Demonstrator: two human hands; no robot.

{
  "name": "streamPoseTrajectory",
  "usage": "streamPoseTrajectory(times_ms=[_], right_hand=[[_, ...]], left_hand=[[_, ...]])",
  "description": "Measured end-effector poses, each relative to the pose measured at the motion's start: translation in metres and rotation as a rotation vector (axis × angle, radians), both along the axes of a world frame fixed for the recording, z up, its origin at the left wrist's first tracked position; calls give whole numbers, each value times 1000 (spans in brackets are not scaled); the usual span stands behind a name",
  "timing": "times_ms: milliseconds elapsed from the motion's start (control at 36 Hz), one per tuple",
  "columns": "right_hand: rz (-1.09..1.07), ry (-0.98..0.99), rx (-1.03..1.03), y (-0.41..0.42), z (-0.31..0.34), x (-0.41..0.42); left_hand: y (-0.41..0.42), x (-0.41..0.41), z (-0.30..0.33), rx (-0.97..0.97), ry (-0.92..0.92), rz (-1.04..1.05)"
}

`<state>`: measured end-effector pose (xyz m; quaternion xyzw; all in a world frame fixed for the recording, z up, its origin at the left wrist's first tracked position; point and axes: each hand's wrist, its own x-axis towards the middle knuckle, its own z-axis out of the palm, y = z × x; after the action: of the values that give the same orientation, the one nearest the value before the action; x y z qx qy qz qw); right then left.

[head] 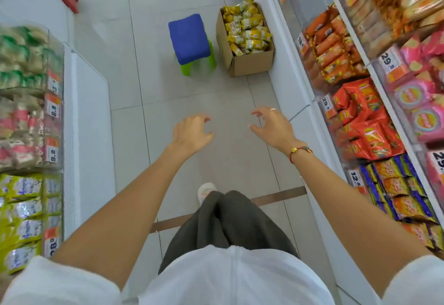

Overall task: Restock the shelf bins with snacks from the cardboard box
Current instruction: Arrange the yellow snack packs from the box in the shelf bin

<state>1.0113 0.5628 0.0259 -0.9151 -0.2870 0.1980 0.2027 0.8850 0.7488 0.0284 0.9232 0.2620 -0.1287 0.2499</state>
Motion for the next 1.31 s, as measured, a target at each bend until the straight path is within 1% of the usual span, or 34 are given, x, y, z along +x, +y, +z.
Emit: streamPoseTrajectory(times_ms=[278, 444, 556, 694, 861, 917, 1028, 1111, 1306], right_hand=[[-25, 27, -8, 92, -12, 129], [24, 47, -37, 146, -16, 212], [63, 51, -51, 180, -17, 262], [50, 50, -52, 221, -17, 319], [24, 69, -71, 271, -26, 389], [-3, 77, -59, 289, -28, 414], [-122, 103, -53, 322, -32, 461], [-192, 124, -55, 339, -37, 491], [-349, 192, -44, 339, -45, 552]], left_hand=[[102, 131, -10, -14, 30, -1], [157, 210, -4, -6, 33, 33], [192, 263, 0, -13, -3, 56], [235, 323, 0, -18, 5, 68], [297, 397, -10, -25, 5, 33], [317, 424, -13, -33, 0, 12], [348, 479, -19, -84, -7, -11], [365, 521, -27, -89, 15, -60], [384, 616, -38, -98, 72, -221]])
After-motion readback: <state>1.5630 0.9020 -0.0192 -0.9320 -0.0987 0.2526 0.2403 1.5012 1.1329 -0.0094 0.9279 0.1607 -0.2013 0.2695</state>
